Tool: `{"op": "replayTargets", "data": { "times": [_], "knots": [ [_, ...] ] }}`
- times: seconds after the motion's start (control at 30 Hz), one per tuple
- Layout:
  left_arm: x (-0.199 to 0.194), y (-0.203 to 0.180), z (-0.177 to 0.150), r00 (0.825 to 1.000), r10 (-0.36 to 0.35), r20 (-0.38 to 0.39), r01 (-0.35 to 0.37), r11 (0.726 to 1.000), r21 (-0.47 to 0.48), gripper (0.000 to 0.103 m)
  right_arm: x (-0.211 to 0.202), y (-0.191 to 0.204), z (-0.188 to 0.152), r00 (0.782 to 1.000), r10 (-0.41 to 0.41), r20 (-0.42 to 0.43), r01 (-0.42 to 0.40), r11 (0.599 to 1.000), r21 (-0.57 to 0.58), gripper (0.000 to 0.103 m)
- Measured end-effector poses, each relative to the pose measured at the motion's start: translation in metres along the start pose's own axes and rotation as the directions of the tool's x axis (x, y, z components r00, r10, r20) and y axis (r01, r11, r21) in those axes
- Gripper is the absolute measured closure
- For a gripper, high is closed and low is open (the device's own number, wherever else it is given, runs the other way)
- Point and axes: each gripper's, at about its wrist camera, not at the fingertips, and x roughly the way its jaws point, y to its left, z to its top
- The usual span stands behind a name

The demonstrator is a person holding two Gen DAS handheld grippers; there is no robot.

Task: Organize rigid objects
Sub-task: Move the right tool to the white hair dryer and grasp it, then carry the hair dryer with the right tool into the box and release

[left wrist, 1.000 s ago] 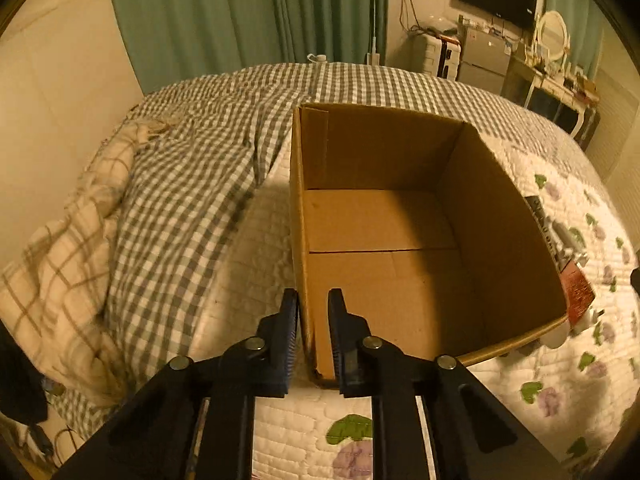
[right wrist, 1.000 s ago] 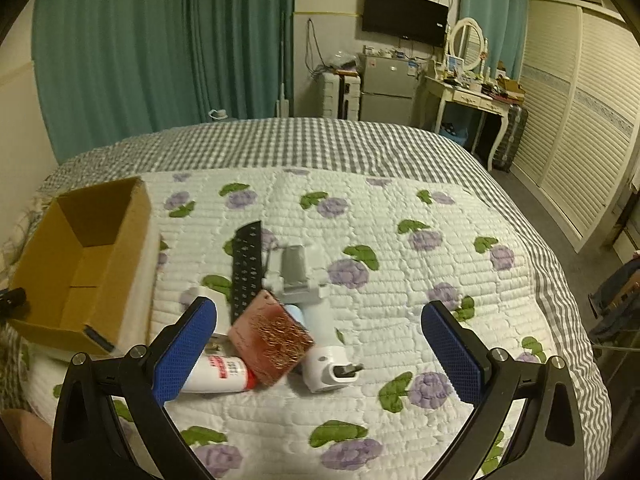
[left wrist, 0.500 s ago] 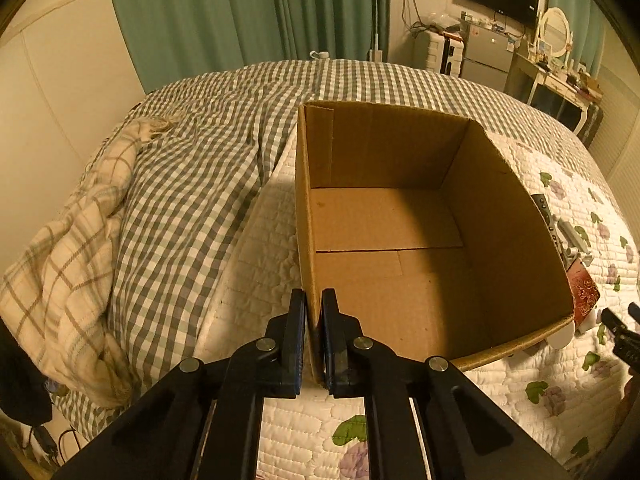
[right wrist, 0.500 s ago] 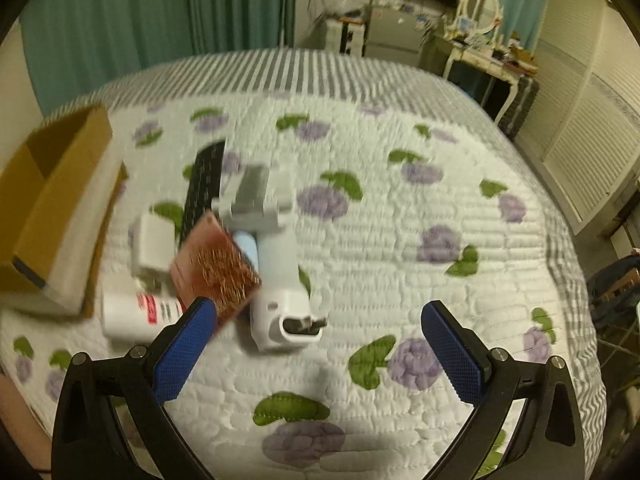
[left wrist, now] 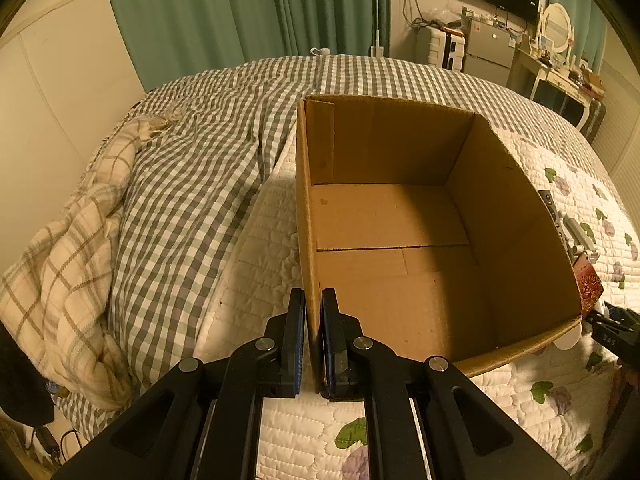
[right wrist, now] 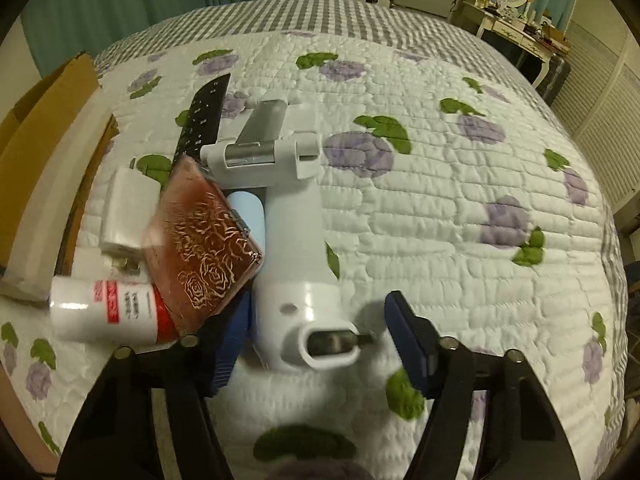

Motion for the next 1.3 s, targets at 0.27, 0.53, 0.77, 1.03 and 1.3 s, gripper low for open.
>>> {"op": "replayTargets", "data": {
  "times": [0.27,0.53,0.77,1.03,1.3],
  "knots": [
    [-0.001,-0.001,-0.001,1.0,0.003,0.002,-0.003,1.0,0.005,0.095,-0.018,-0.004,-0.01,0.999,-0.005,0.038,0.004,1.0,0.031,0.049],
    [-0.003,-0.002,-0.004,1.0,-0.008,0.008,0.008,1.0,-0.004,0.095,-0.063,-0.017,-0.019,0.99,-0.022,0.14,0.012,0.997,0.074,0.051],
    [-0.004,0.0,-0.004,1.0,-0.025,0.007,0.025,1.0,-0.015,0.095,-0.115,0.0,-0.002,0.968,-0.026,0.251,0.017,0.999,0.037,0.067],
    [-0.004,-0.001,-0.006,0.999,-0.037,0.011,0.037,0.999,-0.016,0.095,-0.142,0.037,0.026,0.957,0.021,0.291,-0.004,0.998,-0.058,0.098],
    [-0.004,0.001,-0.005,0.999,-0.047,0.012,0.047,0.999,-0.016,0.095,-0.154,0.064,0.036,0.951,0.066,0.301,-0.03,0.992,-0.123,0.098]
  ]
}}
